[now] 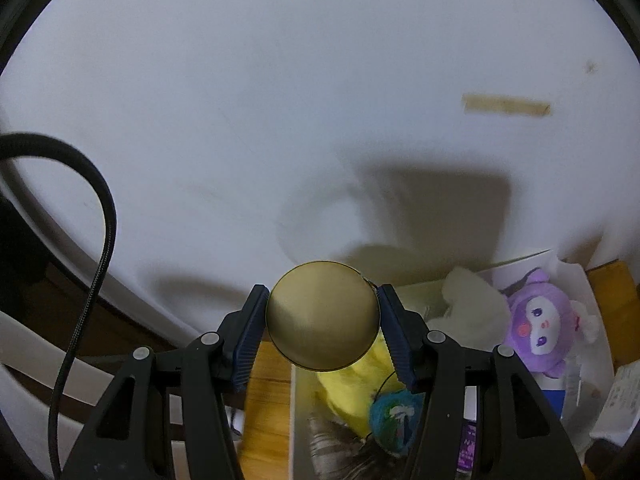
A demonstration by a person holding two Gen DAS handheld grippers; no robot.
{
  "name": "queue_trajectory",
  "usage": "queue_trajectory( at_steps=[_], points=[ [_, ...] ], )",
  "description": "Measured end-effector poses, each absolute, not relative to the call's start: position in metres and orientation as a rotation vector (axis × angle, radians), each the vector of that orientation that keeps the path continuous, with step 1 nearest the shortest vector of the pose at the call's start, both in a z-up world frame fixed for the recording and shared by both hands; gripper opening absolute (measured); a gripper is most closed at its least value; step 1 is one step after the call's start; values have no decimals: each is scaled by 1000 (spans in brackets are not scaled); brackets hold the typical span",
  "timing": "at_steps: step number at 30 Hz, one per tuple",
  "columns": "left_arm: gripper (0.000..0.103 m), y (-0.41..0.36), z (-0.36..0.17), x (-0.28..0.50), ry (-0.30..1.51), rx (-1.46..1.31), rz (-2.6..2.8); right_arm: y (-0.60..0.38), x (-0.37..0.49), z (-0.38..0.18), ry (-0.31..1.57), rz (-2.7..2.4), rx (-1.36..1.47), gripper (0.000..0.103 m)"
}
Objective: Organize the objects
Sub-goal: 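Release the gold compact into the tray with the left gripper while the right gripper drops the box in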
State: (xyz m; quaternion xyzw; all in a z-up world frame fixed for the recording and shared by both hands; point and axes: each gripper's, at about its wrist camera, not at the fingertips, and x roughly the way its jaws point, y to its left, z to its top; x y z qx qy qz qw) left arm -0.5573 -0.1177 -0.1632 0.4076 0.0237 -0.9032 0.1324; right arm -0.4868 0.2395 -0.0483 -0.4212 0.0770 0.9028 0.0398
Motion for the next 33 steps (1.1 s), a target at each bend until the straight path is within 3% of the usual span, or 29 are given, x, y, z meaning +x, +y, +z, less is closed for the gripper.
queue_trajectory(
  at_steps=[16,18,19,20,24,33],
  points=[
    [59,-111,-212,-570,159,1387,-2550,234,-504,-97,242,2760,-1445,50],
    [60,-112,-213,-572,186,1432,-2543,234,-500,-95,257,2754,-1476,55],
    [60,-111,-215,-572,206,1458,-2540,235,-500,-97,271,2750,-1485,62],
    [64,-112,-216,-571,224,1475,-2537,235,-498,-98,284,2750,-1484,67],
    [81,-107,-215,-564,245,1467,-2546,238,-496,-99,316,2758,-1483,69],
    [83,-90,-206,-546,192,1407,-2580,238,-486,-102,319,2741,-1507,69]
  ],
)
